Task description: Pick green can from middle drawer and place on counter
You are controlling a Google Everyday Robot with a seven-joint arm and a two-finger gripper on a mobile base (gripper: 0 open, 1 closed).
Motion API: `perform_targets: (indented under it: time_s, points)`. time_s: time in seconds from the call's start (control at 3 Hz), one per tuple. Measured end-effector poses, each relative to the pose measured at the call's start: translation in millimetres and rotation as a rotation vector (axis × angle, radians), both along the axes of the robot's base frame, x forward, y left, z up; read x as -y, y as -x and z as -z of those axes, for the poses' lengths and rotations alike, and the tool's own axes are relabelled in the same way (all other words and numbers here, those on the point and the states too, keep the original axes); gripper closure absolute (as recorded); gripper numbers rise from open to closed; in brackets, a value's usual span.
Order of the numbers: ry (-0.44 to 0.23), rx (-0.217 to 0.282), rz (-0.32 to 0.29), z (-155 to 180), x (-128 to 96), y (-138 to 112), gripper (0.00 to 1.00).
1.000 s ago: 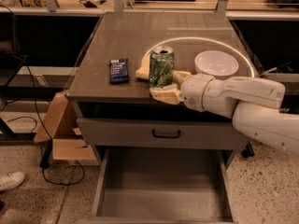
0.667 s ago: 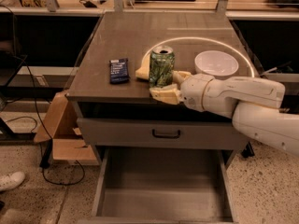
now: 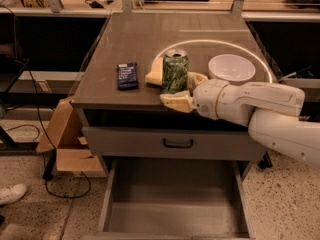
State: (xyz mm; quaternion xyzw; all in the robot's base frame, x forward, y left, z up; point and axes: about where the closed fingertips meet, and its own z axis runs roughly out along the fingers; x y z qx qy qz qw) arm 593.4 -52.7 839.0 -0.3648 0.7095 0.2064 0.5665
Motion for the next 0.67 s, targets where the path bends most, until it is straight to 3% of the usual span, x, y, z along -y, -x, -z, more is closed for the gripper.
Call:
perform_targets:
  time_s: [0.33, 0.67]
  points:
    - [0.000, 0.000, 0.000, 0.0, 0.0, 0.0, 0.00]
    - [0.000, 0.000, 0.000, 0.1, -0.1, 0.0, 0.00]
